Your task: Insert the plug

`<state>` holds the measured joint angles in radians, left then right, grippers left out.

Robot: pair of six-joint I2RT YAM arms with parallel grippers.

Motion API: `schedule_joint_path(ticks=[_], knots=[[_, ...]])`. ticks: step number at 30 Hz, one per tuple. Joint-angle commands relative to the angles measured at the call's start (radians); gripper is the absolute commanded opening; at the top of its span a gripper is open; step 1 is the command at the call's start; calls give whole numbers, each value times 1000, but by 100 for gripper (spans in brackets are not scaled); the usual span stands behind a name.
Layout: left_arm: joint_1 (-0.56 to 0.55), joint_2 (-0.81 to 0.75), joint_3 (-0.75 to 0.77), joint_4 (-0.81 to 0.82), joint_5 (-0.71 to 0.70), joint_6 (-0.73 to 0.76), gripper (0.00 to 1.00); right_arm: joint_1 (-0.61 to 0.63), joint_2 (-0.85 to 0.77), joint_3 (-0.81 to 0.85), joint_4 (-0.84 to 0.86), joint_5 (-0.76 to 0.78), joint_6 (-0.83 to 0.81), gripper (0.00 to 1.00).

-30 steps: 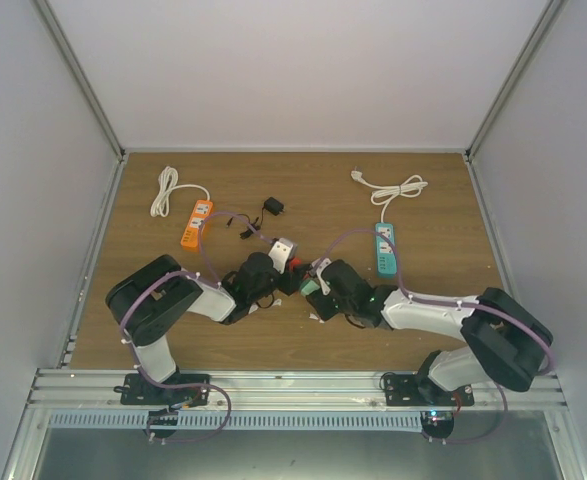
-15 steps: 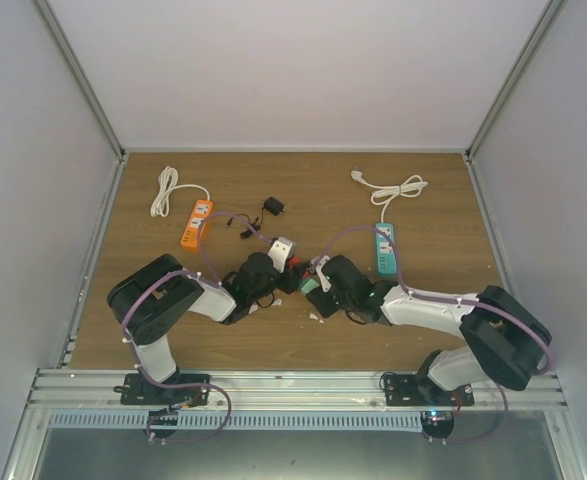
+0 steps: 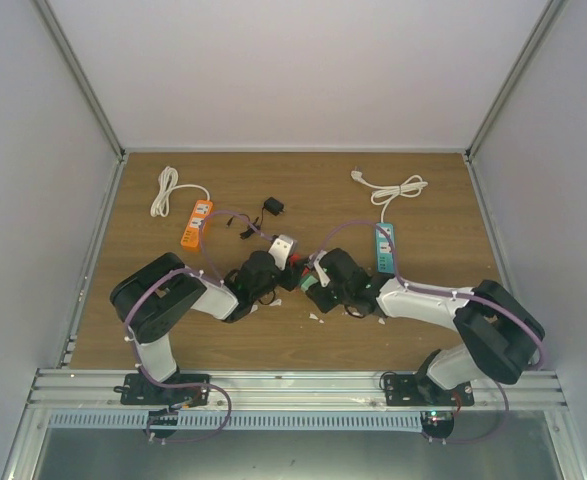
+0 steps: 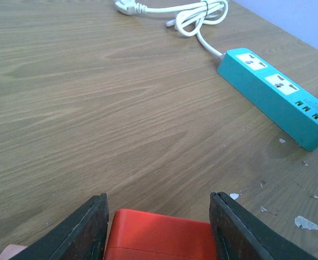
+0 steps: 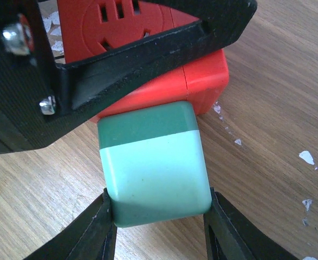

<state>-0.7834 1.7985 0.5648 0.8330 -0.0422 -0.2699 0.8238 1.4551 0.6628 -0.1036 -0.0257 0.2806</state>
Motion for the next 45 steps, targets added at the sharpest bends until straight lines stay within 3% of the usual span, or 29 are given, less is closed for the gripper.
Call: schedule_joint_path(ticks=[1,23,34,45], knots=[[-140,115,-28,-317,338,-32,46,32,-12,179,551,-196,-57,0],[-118,132,-20,-313,338,-41,46,31,14,256,524,-226,-87,0],[-43,17,5,-419,259,-47,47,31,-99,118,547,-159,-65,3],[-39,19,47,-455,235,-38,47,31,-152,60,534,-123,-62,64]])
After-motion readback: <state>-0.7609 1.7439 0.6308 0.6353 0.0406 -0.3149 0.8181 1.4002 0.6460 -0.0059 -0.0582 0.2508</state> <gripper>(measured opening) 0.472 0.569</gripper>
